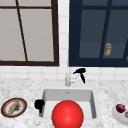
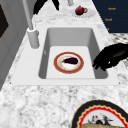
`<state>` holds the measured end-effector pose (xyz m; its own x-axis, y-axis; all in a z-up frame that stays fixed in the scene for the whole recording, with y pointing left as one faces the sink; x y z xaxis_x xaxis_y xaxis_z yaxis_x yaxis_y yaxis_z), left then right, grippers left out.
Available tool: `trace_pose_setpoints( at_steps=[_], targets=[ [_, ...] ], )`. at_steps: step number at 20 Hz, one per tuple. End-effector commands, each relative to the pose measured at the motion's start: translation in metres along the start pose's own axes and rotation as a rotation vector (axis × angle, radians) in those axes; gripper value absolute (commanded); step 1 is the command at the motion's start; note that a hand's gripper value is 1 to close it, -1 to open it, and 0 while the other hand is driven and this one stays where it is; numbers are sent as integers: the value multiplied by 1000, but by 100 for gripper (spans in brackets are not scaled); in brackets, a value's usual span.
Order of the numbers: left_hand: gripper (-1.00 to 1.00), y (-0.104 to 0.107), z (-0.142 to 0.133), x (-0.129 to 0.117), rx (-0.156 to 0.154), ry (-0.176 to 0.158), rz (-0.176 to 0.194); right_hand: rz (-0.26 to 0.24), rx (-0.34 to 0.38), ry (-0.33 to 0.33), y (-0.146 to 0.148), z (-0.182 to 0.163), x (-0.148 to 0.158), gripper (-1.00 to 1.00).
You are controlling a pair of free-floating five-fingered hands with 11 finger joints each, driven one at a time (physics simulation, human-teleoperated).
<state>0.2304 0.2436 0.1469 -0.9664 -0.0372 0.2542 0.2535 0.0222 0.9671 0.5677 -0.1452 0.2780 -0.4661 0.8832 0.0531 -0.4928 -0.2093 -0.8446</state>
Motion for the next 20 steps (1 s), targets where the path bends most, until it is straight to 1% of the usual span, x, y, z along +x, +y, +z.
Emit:
trace_pose_setpoints(
  at_steps=[1,4,6,9,11,15,16,17,19,20],
  targets=[
    [0,0,0,0,0,0,0,-24,50,-12,-6,-19,-6,-100],
    [0,0,0,0,0,0,0,-15,38,-6,12,-33,-9,-100],
    [0,0,0,0,0,0,0,-22,66,-9,14,-47,-10,-100],
    [0,0,0,0,0,0,0,-66,128,-23,8,-64,-19,-100],
    [0,0,0,0,0,0,0,-101,170,-32,9,-73,-24,-100],
    [0,0,0,0,0,0,0,-153,249,-42,10,-93,-33,-100],
    [0,0,0,0,0,0,0,-162,271,-39,9,-98,-36,100],
    [0,0,0,0,0,0,0,-148,276,-47,7,-103,-38,100],
    [0,0,0,0,0,0,0,-173,284,-52,3,-112,-40,100],
    [0,0,0,0,0,0,0,-172,262,-44,7,-112,-39,100]
  ],
)
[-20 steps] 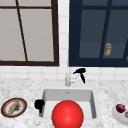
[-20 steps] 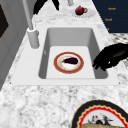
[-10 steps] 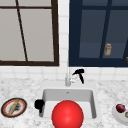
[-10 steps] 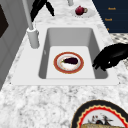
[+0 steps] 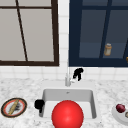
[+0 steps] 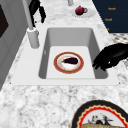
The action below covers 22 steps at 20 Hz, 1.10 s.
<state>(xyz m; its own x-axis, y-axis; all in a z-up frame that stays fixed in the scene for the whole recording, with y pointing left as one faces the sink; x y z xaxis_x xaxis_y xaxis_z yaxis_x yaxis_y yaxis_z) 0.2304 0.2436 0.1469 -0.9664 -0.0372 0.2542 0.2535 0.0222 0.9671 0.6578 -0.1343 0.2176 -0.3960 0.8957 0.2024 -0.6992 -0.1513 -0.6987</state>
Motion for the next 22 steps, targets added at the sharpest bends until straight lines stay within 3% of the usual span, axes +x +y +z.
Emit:
trace_pose_setpoints(
  at_steps=[1,3,5,7,11,13,15,16,17,18,19,22],
  targets=[
    [0,0,0,0,0,0,0,4,2,-3,5,-5,-1,100],
    [0,0,0,0,0,0,0,36,-83,-3,0,-4,3,100],
    [0,0,0,0,0,0,0,71,-121,23,-13,-2,4,100],
    [0,0,0,0,0,0,0,47,-102,35,-31,-8,11,100],
    [0,0,0,0,0,0,0,46,-96,26,-37,-7,10,100],
    [0,0,0,0,0,0,0,47,-81,24,-33,-10,7,100],
    [0,0,0,0,0,0,0,98,-46,-7,-19,-25,-3,100],
    [0,0,0,0,0,0,0,105,-35,13,-10,-29,-3,100],
    [0,0,0,0,0,0,0,84,-50,17,-6,-20,-11,100],
    [0,0,0,0,0,0,0,80,-65,30,-11,-12,-15,-100],
    [0,0,0,0,0,0,0,39,-80,8,-15,-4,-19,-100],
    [0,0,0,0,0,0,0,33,-104,-8,-20,12,-26,-100]
  ],
)
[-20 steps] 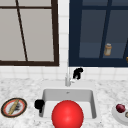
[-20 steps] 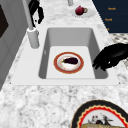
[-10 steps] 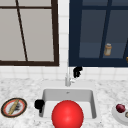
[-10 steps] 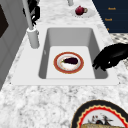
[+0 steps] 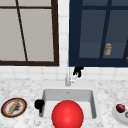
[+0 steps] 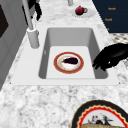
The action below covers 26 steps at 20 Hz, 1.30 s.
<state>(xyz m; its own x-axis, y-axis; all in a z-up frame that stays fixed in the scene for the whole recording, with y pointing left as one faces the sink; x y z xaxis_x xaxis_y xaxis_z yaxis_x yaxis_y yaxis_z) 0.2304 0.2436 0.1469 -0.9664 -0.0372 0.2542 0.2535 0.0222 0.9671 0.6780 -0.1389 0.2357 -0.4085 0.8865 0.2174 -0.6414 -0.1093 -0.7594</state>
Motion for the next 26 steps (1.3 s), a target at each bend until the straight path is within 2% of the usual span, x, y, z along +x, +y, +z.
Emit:
trace_pose_setpoints(
  at_steps=[1,3,5,6,8,13,14,15,19,20,23,26],
  targets=[
    [0,0,0,0,0,0,0,25,-12,1,5,14,-21,-100],
    [0,0,0,0,0,0,0,13,-12,-16,7,21,-30,-100],
    [0,0,0,0,0,0,0,41,3,-3,21,3,-34,-100],
    [0,0,0,0,0,0,0,73,-9,14,23,-2,-33,-100],
    [0,0,0,0,0,0,0,105,-11,37,24,-17,-35,-100],
    [0,0,0,0,0,0,0,133,60,103,34,-56,-38,-100],
    [0,0,0,0,0,0,0,144,68,114,34,-65,-37,100],
    [0,0,0,0,0,0,0,175,74,124,32,-75,-35,100],
    [0,0,0,0,0,0,0,215,85,190,33,-101,-31,100],
    [0,0,0,0,0,0,0,218,57,233,37,-99,-26,100],
    [0,0,0,0,0,0,0,225,49,328,40,-102,-12,100],
    [0,0,0,0,0,0,0,227,-5,359,44,-83,-6,100]
  ],
)
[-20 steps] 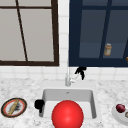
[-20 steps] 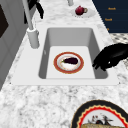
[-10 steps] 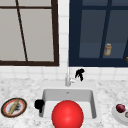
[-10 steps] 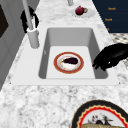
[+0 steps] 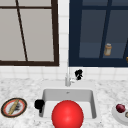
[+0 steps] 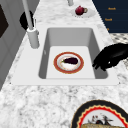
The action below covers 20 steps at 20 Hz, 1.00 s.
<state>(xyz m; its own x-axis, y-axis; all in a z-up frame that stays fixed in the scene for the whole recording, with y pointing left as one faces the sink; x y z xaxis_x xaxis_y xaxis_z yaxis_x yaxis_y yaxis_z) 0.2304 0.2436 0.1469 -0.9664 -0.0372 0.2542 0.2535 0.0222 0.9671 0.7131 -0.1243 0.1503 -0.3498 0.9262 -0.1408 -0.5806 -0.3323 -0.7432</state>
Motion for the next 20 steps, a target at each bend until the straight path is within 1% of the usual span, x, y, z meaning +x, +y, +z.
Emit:
trace_pose_setpoints(
  at_steps=[1,2,3,5,6,7,9,10,11,12,17,19,20],
  targets=[
    [0,0,0,0,0,0,0,-7,-35,68,0,4,17,100],
    [0,0,0,0,0,0,0,-22,-17,51,-2,4,20,100],
    [0,0,0,0,0,0,0,-20,2,44,-6,4,21,100],
    [0,0,0,0,0,0,0,-5,11,35,-11,13,18,100],
    [0,0,0,0,0,0,0,7,3,21,-6,21,13,100],
    [0,0,0,0,0,0,0,11,-34,21,1,28,8,100],
    [0,0,0,0,0,0,0,-2,-56,23,7,31,10,100],
    [0,0,0,0,0,0,0,-17,-55,18,3,29,9,100],
    [0,0,0,0,0,0,0,-33,-46,20,-1,26,10,100],
    [0,0,0,0,0,0,0,-38,-44,22,-4,23,11,100],
    [0,0,0,0,0,0,0,-33,-32,61,-12,9,18,100],
    [0,0,0,0,0,0,0,-23,-21,74,-13,9,22,100],
    [0,0,0,0,0,0,0,-6,-25,74,-8,14,19,100]
  ],
)
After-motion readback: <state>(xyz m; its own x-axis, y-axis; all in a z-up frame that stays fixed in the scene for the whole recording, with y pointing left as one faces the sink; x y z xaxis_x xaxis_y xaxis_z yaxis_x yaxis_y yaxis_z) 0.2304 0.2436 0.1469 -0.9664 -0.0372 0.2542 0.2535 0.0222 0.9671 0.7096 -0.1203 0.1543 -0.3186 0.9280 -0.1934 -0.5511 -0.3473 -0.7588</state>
